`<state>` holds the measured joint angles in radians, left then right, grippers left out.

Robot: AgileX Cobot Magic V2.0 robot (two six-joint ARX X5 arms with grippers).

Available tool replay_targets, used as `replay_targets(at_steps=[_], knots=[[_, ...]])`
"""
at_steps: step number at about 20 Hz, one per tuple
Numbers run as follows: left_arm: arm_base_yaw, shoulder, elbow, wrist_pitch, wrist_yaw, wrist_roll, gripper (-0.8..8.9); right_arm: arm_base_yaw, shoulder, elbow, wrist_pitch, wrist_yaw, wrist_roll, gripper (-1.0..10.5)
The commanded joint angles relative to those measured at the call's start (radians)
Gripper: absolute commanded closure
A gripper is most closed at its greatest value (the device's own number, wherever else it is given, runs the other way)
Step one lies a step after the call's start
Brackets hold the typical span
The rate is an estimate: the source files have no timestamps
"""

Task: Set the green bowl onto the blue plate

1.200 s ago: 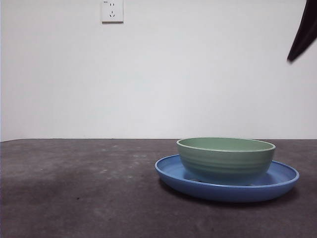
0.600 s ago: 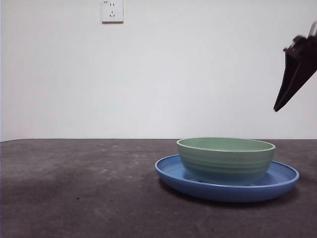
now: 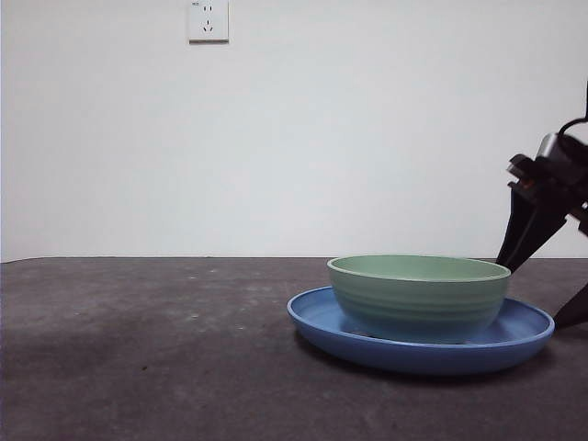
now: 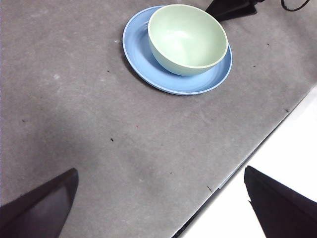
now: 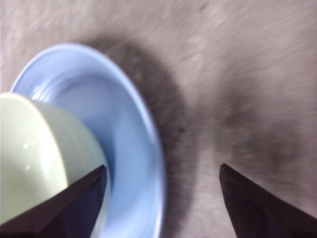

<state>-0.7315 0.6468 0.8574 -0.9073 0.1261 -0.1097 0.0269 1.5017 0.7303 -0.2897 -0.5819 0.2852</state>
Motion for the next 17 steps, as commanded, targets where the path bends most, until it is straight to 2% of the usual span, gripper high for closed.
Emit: replay_targets(at_steps=[1, 4, 10, 14, 17], knots=[[-0.009, 0.004, 0.011, 0.011, -0.003, 0.015, 2.15, 0.003, 0.054, 0.016, 0.02, -0.045, -0.012, 6.6], [-0.009, 0.004, 0.011, 0.011, -0.003, 0.015, 2.15, 0.005, 0.093, 0.016, 0.022, -0.058, -0.017, 7.1], [-0.009, 0.004, 0.011, 0.011, -0.003, 0.015, 2.15, 0.01, 0.098, 0.016, 0.026, -0.058, -0.036, 9.4], [-0.009, 0.004, 0.011, 0.011, -0.003, 0.015, 2.15, 0.01, 0.097, 0.026, 0.035, -0.057, -0.011, 9.4], [-0.009, 0.004, 0.011, 0.011, -0.003, 0.015, 2.15, 0.023, 0.097, 0.078, -0.024, -0.058, -0.005, 9.4]])
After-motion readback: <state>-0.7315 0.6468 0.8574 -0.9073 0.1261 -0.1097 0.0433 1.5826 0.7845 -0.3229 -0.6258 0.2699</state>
